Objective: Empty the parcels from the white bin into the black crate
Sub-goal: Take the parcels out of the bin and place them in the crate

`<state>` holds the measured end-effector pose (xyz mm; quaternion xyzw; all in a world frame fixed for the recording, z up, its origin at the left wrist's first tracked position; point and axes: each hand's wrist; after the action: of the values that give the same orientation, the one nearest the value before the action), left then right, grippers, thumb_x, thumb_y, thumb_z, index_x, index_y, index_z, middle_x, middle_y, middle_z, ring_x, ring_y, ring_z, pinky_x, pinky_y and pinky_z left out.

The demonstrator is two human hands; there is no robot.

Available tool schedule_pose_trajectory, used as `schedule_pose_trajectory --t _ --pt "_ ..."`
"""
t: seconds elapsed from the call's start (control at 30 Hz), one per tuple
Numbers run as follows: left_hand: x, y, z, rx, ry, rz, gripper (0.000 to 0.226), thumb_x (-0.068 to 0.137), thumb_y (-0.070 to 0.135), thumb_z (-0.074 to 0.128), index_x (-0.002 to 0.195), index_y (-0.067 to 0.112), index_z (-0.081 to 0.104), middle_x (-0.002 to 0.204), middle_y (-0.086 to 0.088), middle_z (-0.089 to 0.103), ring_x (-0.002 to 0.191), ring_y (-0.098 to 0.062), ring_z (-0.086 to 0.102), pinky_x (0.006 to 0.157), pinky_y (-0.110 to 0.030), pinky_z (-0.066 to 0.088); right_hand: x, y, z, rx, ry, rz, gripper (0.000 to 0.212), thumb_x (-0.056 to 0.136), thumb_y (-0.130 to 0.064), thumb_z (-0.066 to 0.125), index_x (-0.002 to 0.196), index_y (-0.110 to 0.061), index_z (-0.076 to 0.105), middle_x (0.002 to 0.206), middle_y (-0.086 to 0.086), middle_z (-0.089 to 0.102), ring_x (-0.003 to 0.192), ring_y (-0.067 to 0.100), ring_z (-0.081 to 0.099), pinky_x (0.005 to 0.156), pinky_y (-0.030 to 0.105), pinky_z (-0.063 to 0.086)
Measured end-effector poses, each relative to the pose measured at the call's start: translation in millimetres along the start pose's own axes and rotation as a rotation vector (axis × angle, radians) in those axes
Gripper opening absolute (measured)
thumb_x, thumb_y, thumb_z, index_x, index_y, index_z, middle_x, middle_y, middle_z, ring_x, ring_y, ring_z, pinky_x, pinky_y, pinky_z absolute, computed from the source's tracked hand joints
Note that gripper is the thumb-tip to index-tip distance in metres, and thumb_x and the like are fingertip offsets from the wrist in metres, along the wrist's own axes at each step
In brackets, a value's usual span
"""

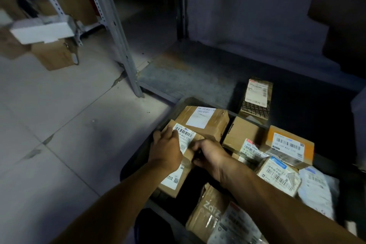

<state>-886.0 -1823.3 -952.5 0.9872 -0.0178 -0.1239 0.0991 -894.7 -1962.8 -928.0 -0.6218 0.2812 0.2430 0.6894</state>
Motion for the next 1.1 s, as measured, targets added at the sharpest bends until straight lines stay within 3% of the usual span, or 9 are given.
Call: schedule_pose_trajectory --t 0.07,0.13,0.23,0.37,0.43,0.5,0.67,0.83,1.1 --pt "4 -3 -5 -0.046 -0.044 0.009 0.060 0.100 0.019 0.053 0.156 0.015 0.028 0.165 0.001 0.021 0.142 -0.032 0.025 0.111 -0.037 0.041 -9 -5 -3 -0.033 -0.013 -0.006 0.025 0.088 0.003 0.051 0.084 -0.016 0.065 0.052 -0.008 0.065 0.062 0.013 0.061 0.055 0.025 0.048" --pt "7 -5 -10 -0.112 -0.044 0.011 0.053 0.100 0.017 0.053 0.151 0.014 0.038 0.160 -0.001 0.032 0.139 -0.031 0.035 0.109 -0.038 0.045 -19 -12 -10 -0.057 -0.007 -0.024 0.022 0.089 0.001 0.054 0.086 -0.016 0.066 0.068 -0.001 0.069 0.066 0.014 0.064 0.058 0.027 0.049" --pt "8 -6 -18 -0.189 0.027 -0.010 0.042 0.098 0.017 0.055 0.139 0.011 0.052 0.142 -0.007 0.051 0.123 -0.030 0.054 0.097 -0.041 0.054 -31 -21 -24 -0.125 0.011 -0.059 0.021 0.088 -0.005 0.061 0.097 -0.023 0.067 0.095 0.004 0.070 0.085 0.019 0.065 0.072 0.031 0.049" --pt "1 1 -38 -0.172 0.050 -0.003 0.036 0.097 0.026 0.059 0.131 0.014 0.054 0.135 -0.006 0.056 0.116 -0.027 0.060 0.092 -0.040 0.057 -47 -31 -44 -0.311 0.056 -0.161 0.024 0.085 -0.018 0.070 0.105 -0.031 0.067 0.118 0.003 0.069 0.109 0.024 0.064 0.096 0.038 0.051" --pt "-6 10 -52 -0.112 0.049 0.015 0.043 0.098 0.029 0.060 0.137 0.015 0.051 0.143 -0.008 0.052 0.126 -0.028 0.055 0.101 -0.041 0.053 -62 -37 -55 -0.443 0.054 -0.249 0.037 0.090 -0.024 0.069 0.126 -0.029 0.063 0.122 0.002 0.066 0.109 0.021 0.062 0.099 0.036 0.050" --pt "-15 23 -68 0.027 0.049 0.057 0.057 0.099 0.034 0.058 0.150 0.017 0.038 0.160 -0.008 0.034 0.146 -0.031 0.034 0.117 -0.043 0.037 -81 -43 -66 -0.583 0.071 -0.348 0.055 0.093 -0.029 0.066 0.145 -0.026 0.051 0.139 0.002 0.059 0.121 0.021 0.057 0.097 0.031 0.046" --pt "-41 69 -99 0.153 0.028 0.235 0.073 0.099 0.041 0.053 0.159 0.020 0.018 0.169 -0.008 0.008 0.155 -0.031 0.003 0.124 -0.048 0.018 -122 -44 -99 -1.056 0.196 -0.600 0.068 0.090 -0.041 0.063 0.152 -0.029 0.040 0.150 0.001 0.046 0.139 0.025 0.043 0.111 0.034 0.039" --pt "-62 135 -112 0.178 0.023 0.340 0.081 0.095 0.052 0.053 0.160 0.024 0.014 0.169 -0.006 0.005 0.156 -0.029 0.003 0.124 -0.051 0.017 -174 -43 -143 -1.327 0.312 -0.668 0.070 0.094 -0.041 0.057 0.156 -0.026 0.031 0.162 0.007 0.028 0.150 0.028 0.023 0.119 0.033 0.027" --pt "-116 235 -121 0.204 0.048 0.528 0.082 0.092 0.054 0.054 0.159 0.023 0.017 0.167 -0.007 0.015 0.155 -0.030 0.009 0.123 -0.049 0.019 -247 -36 -229 -1.408 0.549 -0.605 0.075 0.094 -0.049 0.054 0.159 -0.025 0.025 0.165 0.011 0.023 0.151 0.031 0.021 0.122 0.041 0.026"
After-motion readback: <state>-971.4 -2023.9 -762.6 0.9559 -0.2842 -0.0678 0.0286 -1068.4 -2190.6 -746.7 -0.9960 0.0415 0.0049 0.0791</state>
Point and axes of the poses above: each hand's wrist, its own x-axis towards the middle knuckle, its own z-axis out of the palm, y = z × x
